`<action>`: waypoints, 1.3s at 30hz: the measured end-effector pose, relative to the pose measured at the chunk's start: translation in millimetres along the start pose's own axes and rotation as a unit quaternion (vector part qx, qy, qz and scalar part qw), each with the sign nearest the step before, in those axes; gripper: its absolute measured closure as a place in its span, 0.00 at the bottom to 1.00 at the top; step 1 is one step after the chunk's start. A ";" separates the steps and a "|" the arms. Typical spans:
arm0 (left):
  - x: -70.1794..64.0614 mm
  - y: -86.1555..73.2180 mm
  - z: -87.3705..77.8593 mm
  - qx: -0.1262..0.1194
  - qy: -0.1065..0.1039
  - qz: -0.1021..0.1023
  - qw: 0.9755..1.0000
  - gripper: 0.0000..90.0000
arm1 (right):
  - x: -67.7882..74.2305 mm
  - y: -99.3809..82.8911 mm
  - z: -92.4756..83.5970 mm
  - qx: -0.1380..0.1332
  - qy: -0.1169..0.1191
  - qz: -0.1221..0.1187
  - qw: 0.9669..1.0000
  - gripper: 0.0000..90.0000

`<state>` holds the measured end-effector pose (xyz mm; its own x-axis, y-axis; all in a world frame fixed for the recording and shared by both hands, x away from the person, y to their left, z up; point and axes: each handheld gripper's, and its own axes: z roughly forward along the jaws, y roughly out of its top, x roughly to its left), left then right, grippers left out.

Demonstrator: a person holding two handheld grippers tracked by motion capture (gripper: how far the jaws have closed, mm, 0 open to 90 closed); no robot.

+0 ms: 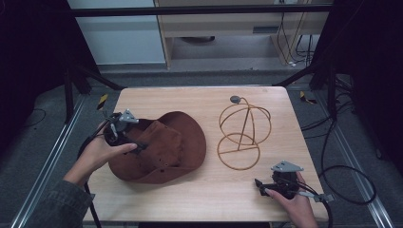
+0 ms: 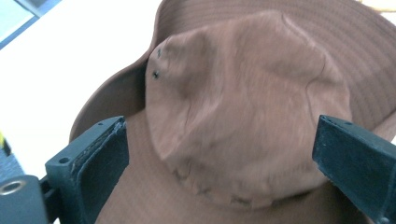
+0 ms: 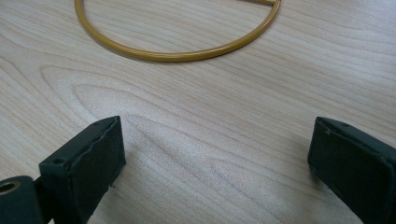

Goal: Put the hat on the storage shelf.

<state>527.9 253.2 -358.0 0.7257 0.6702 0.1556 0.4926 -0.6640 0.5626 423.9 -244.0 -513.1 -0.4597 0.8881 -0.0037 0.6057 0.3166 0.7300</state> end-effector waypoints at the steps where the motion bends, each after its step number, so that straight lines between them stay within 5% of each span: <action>1: -1.4 3.6 4.0 0.002 -0.002 0.001 1.000 0.03 | 0.0 0.0 0.0 0.000 0.000 0.000 1.000 0.05; 11: -10.0 32.8 39.9 0.042 -0.016 0.013 0.999 0.04 | -0.2 0.1 0.1 0.000 0.001 -0.001 1.000 0.05; 32: -5.4 40.2 63.6 0.094 -0.044 0.017 0.994 0.09 | -0.4 0.1 0.1 0.001 0.002 -0.002 1.000 0.05; 38: -7.5 40.7 71.8 0.095 -0.049 0.016 0.994 0.16 | -0.4 0.1 0.2 0.001 0.002 -0.002 1.000 0.05; 39: -6.2 39.6 73.4 0.095 -0.050 0.012 0.994 0.25 | -0.4 0.1 0.2 0.001 0.002 -0.002 1.000 0.05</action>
<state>578.1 198.3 -396.3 0.7774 0.6238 0.0806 0.5498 -0.7362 0.3947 424.2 -244.3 -513.2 -0.4639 0.8859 -0.0043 0.6048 0.3202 0.7292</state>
